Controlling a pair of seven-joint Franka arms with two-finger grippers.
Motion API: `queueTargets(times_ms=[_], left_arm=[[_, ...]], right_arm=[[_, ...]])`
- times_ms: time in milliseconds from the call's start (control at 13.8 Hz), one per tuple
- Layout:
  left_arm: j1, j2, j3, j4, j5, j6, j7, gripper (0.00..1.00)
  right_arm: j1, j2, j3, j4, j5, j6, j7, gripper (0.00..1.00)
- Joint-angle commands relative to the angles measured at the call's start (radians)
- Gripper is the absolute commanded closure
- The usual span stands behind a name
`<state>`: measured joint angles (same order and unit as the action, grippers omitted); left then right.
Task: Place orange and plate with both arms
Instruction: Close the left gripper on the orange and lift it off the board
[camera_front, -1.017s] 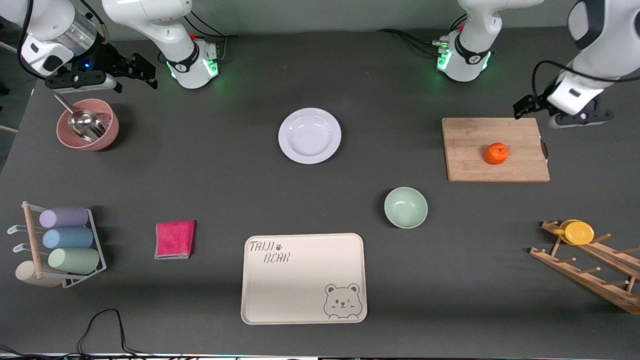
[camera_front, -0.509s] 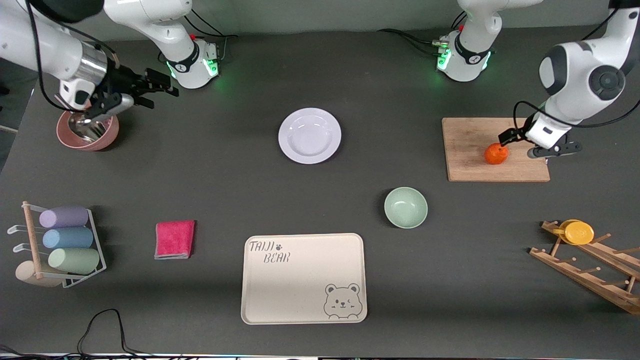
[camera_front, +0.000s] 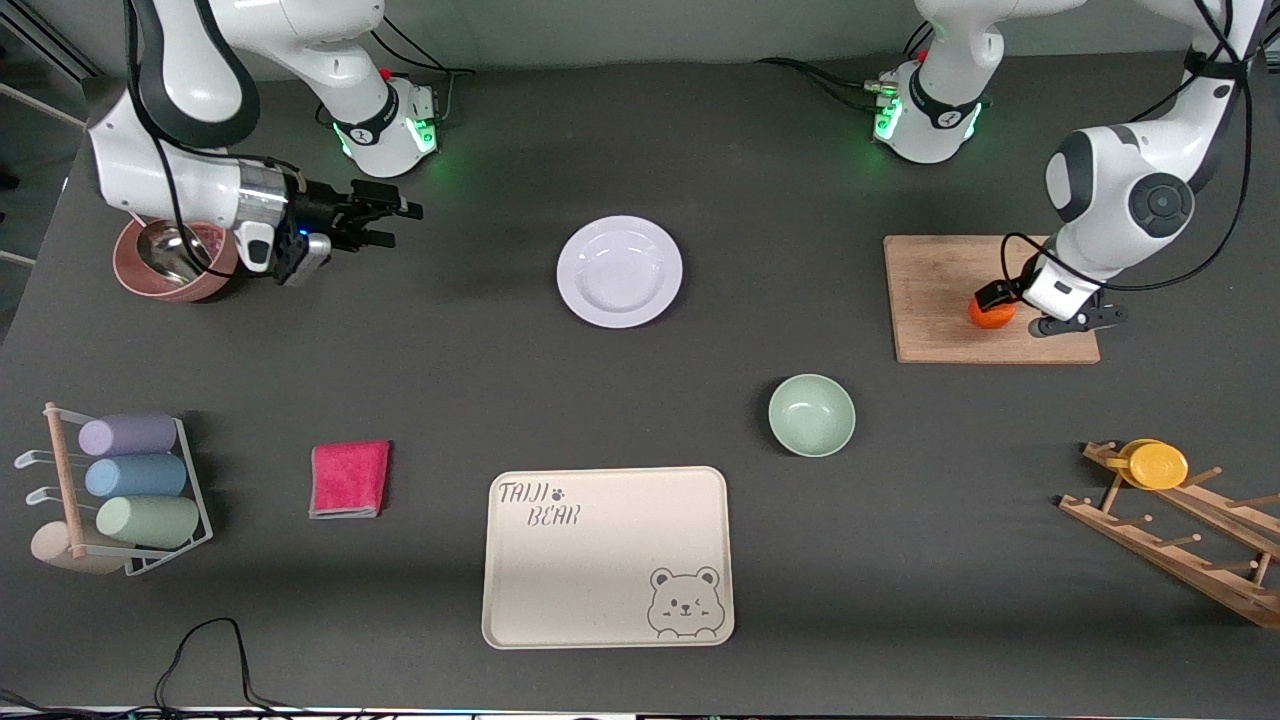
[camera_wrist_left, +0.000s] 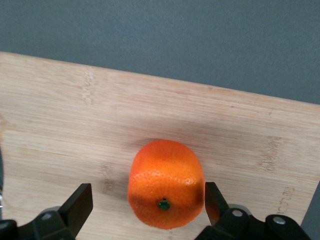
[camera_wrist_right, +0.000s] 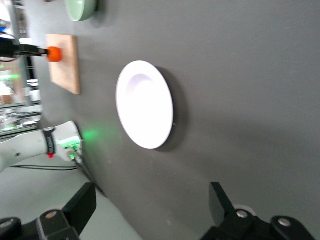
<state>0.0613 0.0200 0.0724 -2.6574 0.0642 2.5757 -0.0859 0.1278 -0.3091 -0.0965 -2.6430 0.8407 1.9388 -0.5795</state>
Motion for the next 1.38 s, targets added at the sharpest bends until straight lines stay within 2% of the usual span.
queueTargets(times_ms=[0,218,436,509,581,872,1308], left_arm=[[-0.009,0.003,0.000,-0.030,-0.003,0.040,-0.025,0.00],[-0.011,0.021,-0.002,-0.036,-0.003,0.066,-0.025,0.00],[-0.012,0.023,-0.002,-0.036,-0.003,0.069,-0.025,0.00],[-0.012,0.023,-0.002,-0.036,-0.003,0.070,-0.025,0.08],[-0.018,0.021,-0.003,-0.035,-0.001,0.070,-0.028,0.99],[-0.040,0.023,-0.005,-0.032,-0.003,0.074,-0.032,1.00],[-0.040,-0.021,-0.006,-0.009,0.000,0.051,-0.017,1.00]], right_arm=[[0.009,0.103,-0.011,-0.012,0.133,0.017,-0.175,0.00],[0.013,0.237,-0.011,-0.037,0.314,0.017,-0.382,0.00],[0.024,0.329,-0.011,-0.051,0.420,0.011,-0.500,0.00],[0.026,0.358,-0.012,-0.060,0.452,0.006,-0.528,0.00],[0.029,0.381,-0.012,-0.064,0.493,0.003,-0.567,0.00],[0.046,0.484,-0.012,-0.086,0.616,0.003,-0.690,0.00],[0.047,0.556,-0.012,-0.103,0.730,0.003,-0.761,0.00]])
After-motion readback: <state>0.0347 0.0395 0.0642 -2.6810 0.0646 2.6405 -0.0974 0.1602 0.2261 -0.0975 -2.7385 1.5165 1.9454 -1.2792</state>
